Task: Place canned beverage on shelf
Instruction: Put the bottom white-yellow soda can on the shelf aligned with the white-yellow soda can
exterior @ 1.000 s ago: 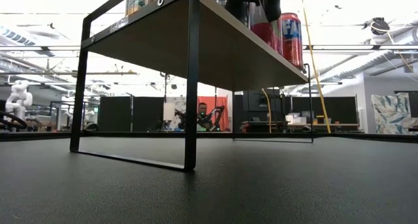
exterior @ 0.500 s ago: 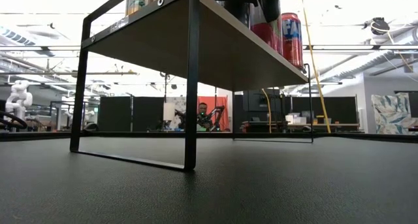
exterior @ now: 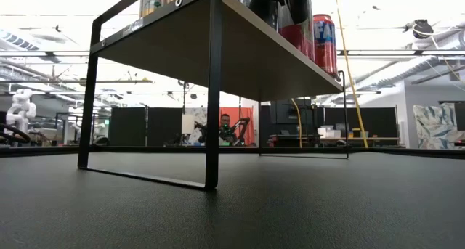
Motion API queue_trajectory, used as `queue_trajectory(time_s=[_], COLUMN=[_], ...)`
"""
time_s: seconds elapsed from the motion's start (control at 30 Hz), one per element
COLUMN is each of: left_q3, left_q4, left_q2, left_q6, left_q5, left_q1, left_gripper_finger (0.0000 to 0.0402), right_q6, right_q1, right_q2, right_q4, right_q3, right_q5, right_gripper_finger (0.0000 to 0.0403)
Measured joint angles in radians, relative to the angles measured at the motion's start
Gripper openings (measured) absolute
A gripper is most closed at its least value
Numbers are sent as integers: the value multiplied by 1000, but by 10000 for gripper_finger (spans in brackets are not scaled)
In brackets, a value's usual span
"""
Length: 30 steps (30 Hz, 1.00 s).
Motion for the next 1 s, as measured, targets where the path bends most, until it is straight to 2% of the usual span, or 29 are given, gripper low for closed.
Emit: queue_trajectory(time_s=[0.73,1.0], left_q3=[0,0], left_q4=[0,-4], left_q2=[0,0], left_q6=[-2,-24], left_q5=[-1,-1], left_q1=[0,0], left_gripper_finger=[363,363], right_q6=[-38,-123], right_q1=[-8,47], right_q2=[0,-19], right_q4=[17,-7], right_q3=[0,48], right_q5=[0,2], right_gripper_finger=[150,150])
